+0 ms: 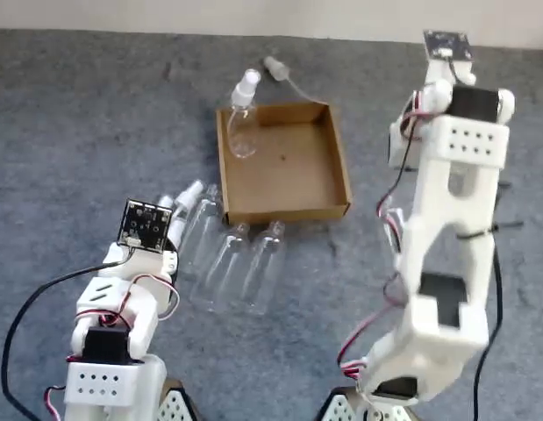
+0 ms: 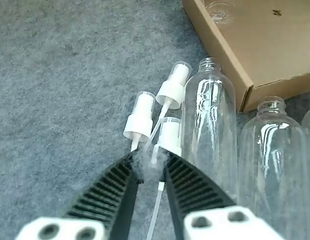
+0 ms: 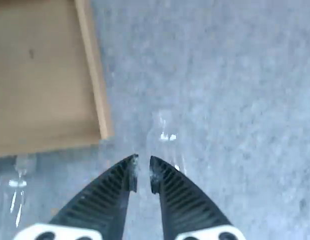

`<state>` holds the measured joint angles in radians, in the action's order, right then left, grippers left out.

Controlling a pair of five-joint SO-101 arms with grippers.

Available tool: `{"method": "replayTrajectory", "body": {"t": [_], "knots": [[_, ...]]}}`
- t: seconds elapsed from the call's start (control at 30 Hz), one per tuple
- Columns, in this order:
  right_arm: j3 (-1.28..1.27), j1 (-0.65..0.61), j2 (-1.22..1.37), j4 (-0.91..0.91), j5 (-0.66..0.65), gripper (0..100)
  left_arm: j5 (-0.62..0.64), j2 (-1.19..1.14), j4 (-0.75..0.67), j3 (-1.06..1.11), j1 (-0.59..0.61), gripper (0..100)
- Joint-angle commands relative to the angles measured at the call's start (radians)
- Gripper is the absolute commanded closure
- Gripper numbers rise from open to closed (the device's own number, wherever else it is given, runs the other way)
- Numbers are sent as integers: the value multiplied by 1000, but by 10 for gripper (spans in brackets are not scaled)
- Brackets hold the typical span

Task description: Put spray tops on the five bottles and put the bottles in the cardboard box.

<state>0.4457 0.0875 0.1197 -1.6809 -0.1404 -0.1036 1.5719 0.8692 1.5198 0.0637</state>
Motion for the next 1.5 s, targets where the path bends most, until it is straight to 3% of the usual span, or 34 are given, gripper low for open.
{"method": "replayTrajectory", "body": {"t": [0.0,0.27,0.4,0.87,1.1,1.47], "knots": [[-360,-7,-269,139,-9,995,-11,10,-12,-15,10,995],[-1164,-38,-776,519,-9,995,-9,10,150,-107,8,995],[-1435,-39,-997,576,-9,995,-9,10,152,-68,7,995],[-1725,-35,-1670,475,-9,995,-5,10,147,90,124,995],[-1888,-35,-1957,503,-9,995,-6,8,-12,185,220,995],[-2129,-35,-1959,510,-9,995,-5,2,25,185,226,995]]}}
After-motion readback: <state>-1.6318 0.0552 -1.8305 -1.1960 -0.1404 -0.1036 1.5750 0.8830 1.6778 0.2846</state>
